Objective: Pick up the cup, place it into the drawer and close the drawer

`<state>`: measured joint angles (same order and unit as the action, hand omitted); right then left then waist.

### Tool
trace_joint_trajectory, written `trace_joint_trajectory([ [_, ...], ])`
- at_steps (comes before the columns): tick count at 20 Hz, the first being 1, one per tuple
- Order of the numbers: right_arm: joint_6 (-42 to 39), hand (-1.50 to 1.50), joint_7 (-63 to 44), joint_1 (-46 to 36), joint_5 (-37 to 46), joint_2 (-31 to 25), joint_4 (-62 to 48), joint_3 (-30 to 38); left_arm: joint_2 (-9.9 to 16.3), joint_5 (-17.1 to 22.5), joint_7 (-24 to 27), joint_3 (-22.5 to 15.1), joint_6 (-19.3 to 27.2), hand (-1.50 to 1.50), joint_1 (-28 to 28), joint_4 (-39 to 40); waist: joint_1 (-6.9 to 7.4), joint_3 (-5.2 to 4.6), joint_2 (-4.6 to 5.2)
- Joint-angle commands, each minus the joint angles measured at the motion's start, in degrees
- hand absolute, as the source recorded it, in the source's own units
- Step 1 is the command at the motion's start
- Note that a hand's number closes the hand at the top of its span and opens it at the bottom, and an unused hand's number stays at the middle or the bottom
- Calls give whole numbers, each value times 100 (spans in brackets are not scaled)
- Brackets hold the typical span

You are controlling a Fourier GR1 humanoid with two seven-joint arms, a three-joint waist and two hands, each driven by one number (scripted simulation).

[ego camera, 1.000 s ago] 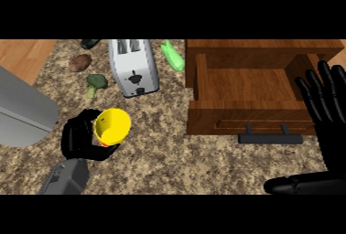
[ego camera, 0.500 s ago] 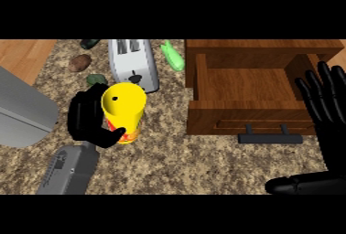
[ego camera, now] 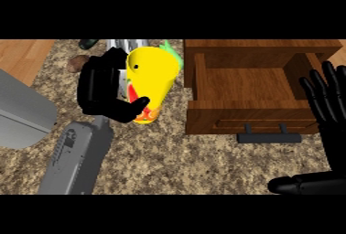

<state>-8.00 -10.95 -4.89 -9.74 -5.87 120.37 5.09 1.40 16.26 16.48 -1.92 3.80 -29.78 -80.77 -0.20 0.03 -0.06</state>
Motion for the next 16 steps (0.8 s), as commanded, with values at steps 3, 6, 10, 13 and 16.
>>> trace_joint_trajectory([
  [3, -46, -150, 93, 176, -35, 47, 118, -14, -111, -297, -269, 157, 427, 150, -1212, 857, -49, -2, 13],
  [6, -19, -150, 247, 204, 116, 120, -56, -76, -137, -461, -642, -82, 680, 150, -1387, 601, -25, -1, 7],
  [10, -19, -150, -343, 362, -69, 18, 503, -125, -138, -420, -376, 20, 720, 150, -1969, 1420, -84, -3, 12],
  [13, -150, -150, 277, 172, -78, -7, -141, 125, -75, -534, -935, 160, 765, 150, -2427, 1592, -41, 0, 16],
  [16, -162, -150, 248, 103, -147, -28, -178, 165, -139, -312, -650, -664, 1340, 150, -2435, 1834, -67, 0, 11],
])
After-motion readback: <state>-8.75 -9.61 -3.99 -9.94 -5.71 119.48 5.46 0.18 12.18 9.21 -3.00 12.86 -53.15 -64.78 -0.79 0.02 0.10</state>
